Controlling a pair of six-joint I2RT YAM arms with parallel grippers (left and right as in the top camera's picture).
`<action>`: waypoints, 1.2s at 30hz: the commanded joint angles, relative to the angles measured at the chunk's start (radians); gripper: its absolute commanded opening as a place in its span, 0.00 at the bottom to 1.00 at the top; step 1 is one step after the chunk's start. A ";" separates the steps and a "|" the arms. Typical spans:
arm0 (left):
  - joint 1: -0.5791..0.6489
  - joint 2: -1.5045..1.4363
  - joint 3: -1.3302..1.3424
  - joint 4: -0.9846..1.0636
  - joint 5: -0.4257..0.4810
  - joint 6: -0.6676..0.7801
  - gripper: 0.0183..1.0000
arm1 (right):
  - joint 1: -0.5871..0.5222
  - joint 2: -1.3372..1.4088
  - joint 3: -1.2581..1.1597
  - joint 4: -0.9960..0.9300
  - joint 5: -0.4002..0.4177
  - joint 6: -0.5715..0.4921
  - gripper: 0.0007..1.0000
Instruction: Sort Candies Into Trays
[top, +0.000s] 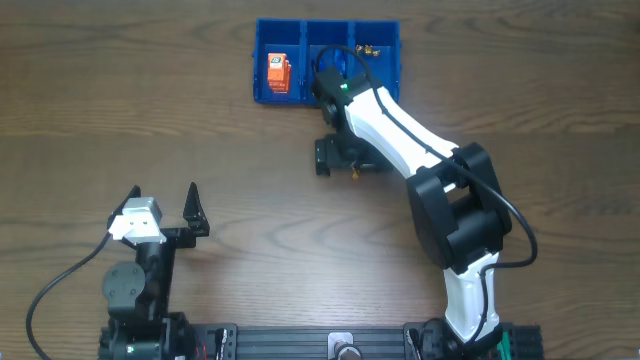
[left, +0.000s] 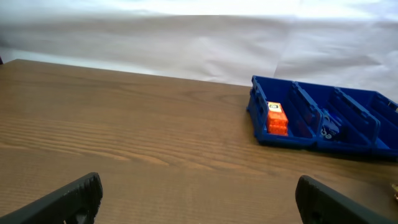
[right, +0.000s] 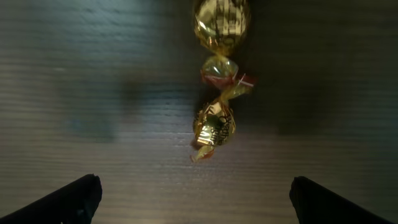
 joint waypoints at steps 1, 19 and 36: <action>0.006 -0.006 -0.017 -0.038 0.021 0.003 1.00 | -0.032 0.002 -0.046 0.042 -0.039 0.022 1.00; 0.006 -0.006 -0.017 -0.038 0.021 0.003 1.00 | -0.054 0.002 -0.094 0.181 0.019 0.023 1.00; 0.006 -0.006 -0.017 -0.038 0.021 0.003 1.00 | -0.054 0.002 -0.094 0.200 0.063 0.048 0.84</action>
